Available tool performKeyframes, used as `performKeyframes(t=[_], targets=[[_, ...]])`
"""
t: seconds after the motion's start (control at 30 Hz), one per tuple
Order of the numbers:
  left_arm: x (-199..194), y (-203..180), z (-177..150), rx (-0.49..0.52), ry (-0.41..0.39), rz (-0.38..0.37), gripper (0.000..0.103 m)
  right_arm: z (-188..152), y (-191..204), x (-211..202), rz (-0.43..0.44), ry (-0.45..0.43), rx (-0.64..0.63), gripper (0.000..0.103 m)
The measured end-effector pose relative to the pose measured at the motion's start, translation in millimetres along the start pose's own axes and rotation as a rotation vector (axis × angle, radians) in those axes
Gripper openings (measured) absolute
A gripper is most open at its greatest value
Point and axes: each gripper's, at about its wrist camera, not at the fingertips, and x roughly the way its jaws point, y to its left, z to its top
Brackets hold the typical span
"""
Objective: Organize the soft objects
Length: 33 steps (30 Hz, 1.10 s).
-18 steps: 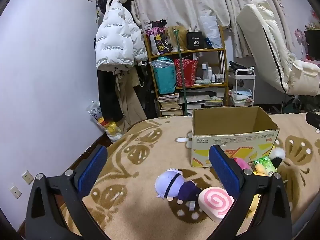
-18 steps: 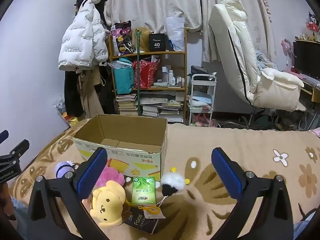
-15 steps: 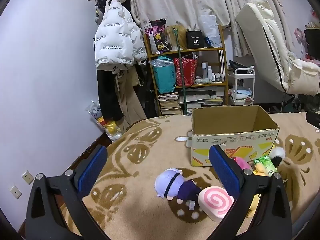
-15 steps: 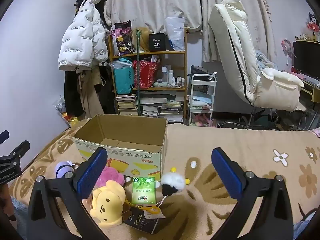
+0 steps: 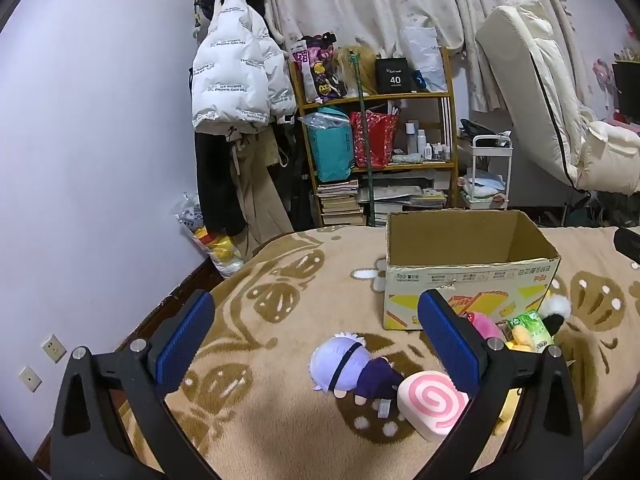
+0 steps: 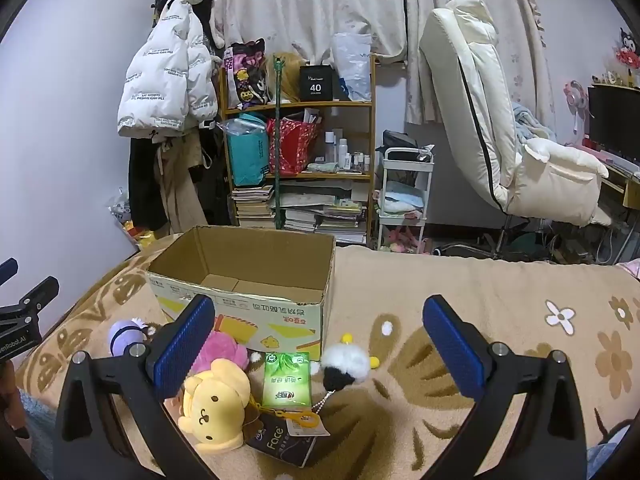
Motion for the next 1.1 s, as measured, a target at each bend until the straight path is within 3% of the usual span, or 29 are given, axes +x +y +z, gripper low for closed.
performKeyframes(t=[1.1], targets=[[0.4, 1.1, -1.1, 0.006, 0.001, -0.001, 0.101, -0.3, 0.4, 0.7, -0.002, 0.002, -0.004, 0.103]])
